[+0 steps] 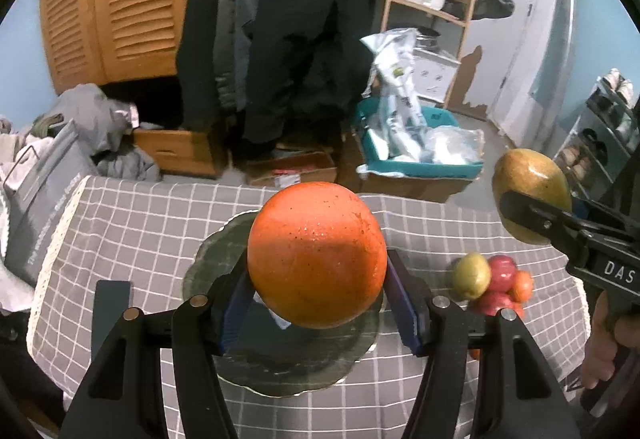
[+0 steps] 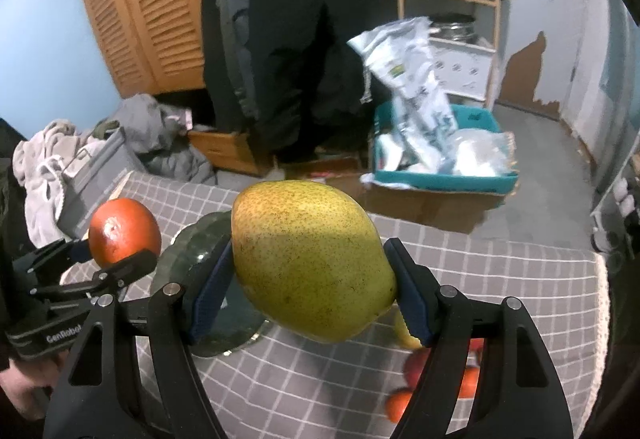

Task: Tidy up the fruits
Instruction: 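Lift and carry the orange in the left tool and pear in the right tool over the bowl, then lower the large orange into the bowl and open the left tool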

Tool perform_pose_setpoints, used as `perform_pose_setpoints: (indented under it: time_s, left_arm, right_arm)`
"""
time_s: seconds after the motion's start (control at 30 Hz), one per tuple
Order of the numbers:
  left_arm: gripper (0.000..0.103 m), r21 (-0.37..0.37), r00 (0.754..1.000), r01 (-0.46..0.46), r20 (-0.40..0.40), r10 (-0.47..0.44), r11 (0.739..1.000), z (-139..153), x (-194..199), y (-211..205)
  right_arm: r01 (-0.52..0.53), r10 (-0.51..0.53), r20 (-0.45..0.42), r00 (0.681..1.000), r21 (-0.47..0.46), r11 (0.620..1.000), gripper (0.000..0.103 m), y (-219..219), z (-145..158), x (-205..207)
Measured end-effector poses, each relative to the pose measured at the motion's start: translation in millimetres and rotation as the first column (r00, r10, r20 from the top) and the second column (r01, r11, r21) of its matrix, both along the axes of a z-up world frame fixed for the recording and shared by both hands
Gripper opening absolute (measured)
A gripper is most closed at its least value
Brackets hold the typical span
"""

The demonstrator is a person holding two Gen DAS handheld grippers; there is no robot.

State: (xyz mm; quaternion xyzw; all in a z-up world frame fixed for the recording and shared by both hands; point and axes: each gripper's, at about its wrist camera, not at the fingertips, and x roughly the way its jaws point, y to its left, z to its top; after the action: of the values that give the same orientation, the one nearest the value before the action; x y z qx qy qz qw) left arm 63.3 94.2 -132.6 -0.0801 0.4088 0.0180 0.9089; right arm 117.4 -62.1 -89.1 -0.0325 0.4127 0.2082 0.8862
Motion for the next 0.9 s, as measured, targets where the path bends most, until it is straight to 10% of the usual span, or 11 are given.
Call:
perform_pose_setpoints:
  time_s: [0.9]
  left_arm:
    - [0.064, 0.003, 0.947, -0.153, -0.287, 0.148, 0.988, -123, 26, 73]
  right_arm:
    - [-0.139, 0.119, -0.241, 0.963, -0.066, 0.988, 0.075, 108, -110, 39]
